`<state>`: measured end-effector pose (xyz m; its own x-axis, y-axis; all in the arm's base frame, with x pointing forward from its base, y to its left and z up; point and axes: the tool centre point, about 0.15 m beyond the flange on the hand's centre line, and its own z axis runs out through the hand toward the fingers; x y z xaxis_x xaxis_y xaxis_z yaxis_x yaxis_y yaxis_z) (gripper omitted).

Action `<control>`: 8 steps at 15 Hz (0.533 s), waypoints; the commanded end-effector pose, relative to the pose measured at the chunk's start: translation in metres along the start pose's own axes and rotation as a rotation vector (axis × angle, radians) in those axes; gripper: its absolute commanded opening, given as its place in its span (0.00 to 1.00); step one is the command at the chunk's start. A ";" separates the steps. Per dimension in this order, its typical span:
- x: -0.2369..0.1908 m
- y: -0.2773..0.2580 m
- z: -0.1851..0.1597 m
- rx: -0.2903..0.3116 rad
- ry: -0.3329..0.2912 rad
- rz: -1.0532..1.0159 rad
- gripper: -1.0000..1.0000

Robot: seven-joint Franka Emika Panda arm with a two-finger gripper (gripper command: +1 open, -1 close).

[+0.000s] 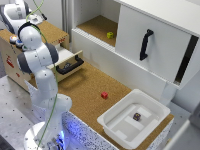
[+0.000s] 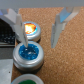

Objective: Turn on the blue light

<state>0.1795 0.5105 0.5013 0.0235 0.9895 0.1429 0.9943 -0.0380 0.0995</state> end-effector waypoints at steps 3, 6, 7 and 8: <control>0.027 -0.008 0.023 0.074 -0.166 0.009 0.00; 0.027 -0.009 0.029 0.075 -0.177 0.009 0.00; 0.027 -0.010 0.032 0.080 -0.181 0.003 0.00; 0.028 -0.013 0.035 0.083 -0.188 -0.002 0.00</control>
<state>0.1712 0.5179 0.4741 0.0243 0.9948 0.0991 0.9986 -0.0287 0.0436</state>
